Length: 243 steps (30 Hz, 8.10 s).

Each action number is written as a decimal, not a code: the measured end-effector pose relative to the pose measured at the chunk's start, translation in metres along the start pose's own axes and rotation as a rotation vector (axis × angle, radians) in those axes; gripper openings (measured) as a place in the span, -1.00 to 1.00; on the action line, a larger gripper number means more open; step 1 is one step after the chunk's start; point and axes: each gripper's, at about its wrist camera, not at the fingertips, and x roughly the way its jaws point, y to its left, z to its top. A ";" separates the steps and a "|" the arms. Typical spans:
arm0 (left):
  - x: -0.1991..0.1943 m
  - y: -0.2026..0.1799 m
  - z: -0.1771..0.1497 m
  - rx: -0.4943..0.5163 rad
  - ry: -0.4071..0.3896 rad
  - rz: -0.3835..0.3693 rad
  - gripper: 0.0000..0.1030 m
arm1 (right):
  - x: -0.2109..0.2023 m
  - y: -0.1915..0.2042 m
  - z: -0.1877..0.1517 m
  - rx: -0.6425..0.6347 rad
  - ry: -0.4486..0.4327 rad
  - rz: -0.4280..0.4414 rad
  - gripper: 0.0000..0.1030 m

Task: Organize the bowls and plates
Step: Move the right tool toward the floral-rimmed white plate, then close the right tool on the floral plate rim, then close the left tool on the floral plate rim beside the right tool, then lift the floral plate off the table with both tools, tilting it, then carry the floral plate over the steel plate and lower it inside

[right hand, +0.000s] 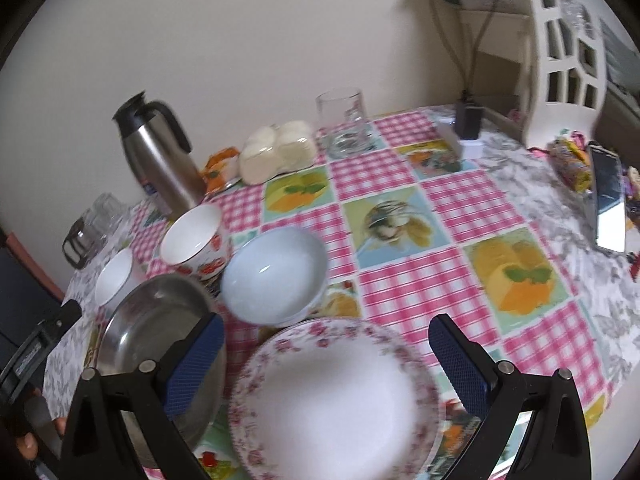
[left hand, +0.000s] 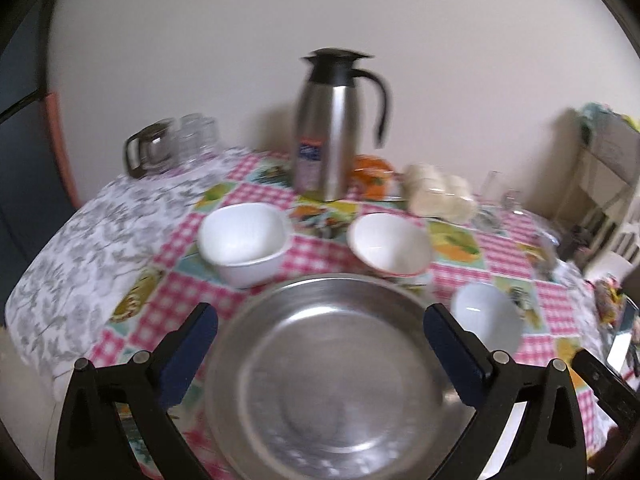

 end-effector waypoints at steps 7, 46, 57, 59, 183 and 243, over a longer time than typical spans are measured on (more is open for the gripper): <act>-0.018 -0.050 -0.004 0.116 -0.016 -0.153 0.99 | -0.015 -0.023 0.001 0.029 -0.028 -0.032 1.00; 0.010 -0.119 -0.067 0.119 0.405 -0.356 0.97 | 0.060 -0.083 -0.063 0.176 0.260 -0.078 0.66; 0.016 -0.118 -0.069 0.105 0.429 -0.348 0.97 | 0.056 -0.080 -0.062 0.179 0.261 -0.028 -0.21; 0.017 -0.118 -0.070 0.105 0.436 -0.346 0.97 | 0.058 -0.077 -0.061 0.160 0.260 -0.044 -0.25; 0.038 -0.137 -0.074 0.052 0.341 -0.472 -0.63 | 0.001 -0.153 -0.051 0.391 0.047 0.177 -0.70; 0.081 0.110 -0.008 -0.416 0.238 -0.379 -0.63 | 0.039 0.098 -0.009 0.105 0.076 0.321 -0.70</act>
